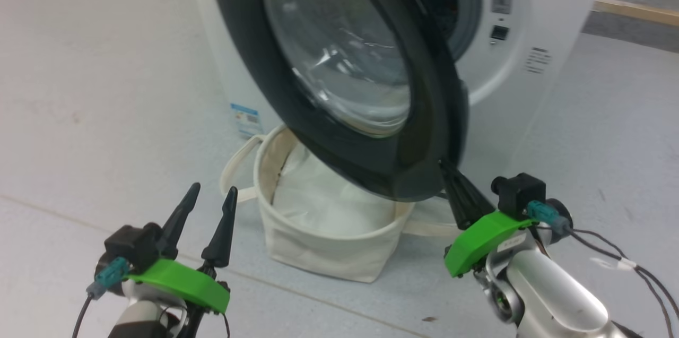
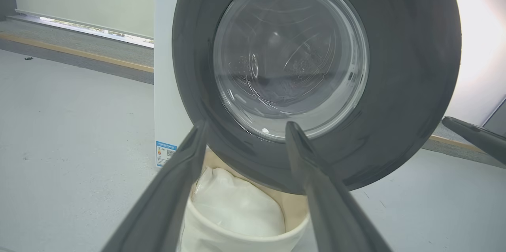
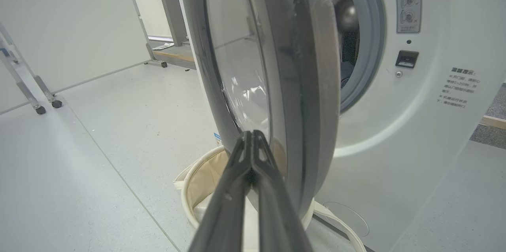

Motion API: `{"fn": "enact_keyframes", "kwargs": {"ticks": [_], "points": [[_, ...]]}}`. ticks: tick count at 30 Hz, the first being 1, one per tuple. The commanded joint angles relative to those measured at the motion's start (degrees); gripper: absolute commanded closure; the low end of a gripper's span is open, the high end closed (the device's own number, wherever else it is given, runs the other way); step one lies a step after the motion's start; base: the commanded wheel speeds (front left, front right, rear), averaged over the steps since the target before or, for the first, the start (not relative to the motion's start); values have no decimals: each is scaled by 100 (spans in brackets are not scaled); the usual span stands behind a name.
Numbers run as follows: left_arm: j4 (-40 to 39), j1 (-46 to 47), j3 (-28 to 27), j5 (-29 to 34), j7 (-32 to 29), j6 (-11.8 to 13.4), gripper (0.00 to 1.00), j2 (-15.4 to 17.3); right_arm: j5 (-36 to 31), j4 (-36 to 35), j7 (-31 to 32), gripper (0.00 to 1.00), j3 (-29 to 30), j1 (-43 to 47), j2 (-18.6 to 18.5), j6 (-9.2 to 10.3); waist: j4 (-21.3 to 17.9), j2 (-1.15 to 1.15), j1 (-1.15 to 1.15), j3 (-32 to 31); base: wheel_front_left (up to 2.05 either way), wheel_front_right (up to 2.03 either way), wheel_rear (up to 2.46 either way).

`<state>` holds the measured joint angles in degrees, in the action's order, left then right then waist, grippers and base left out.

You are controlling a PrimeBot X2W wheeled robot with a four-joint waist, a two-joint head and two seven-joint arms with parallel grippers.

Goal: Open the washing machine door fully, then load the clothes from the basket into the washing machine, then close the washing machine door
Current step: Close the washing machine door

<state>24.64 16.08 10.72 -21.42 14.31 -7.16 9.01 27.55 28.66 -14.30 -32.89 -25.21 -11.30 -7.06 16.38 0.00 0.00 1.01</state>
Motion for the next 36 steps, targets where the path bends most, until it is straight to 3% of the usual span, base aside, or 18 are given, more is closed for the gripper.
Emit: {"fn": "enact_keyframes", "kwargs": {"ticks": [1, 15, 28, 36], "points": [[-180, 364, -162, -37, 69, -33, 0, 144, 25, -60, -70, 100, 7, -260, 25, -43, 157, 0, 0, 83, 0, 0, 0], [-318, 551, -83, -160, 69, -33, 0, 301, -68, 275, -70, 100, 723, -837, -249, -43, 367, 0, 0, 645, 0, 0, 0], [-546, 750, -132, -181, 69, -33, 0, 466, -388, 202, -70, 100, 1676, -1699, -798, -43, 504, 0, 0, 1495, 0, 0, 0], [-670, 913, -175, -201, 69, -33, 0, 471, -342, 494, -70, 100, 1922, -2523, -1088, -43, 694, 0, 0, 1963, 0, 0, 0]]}}
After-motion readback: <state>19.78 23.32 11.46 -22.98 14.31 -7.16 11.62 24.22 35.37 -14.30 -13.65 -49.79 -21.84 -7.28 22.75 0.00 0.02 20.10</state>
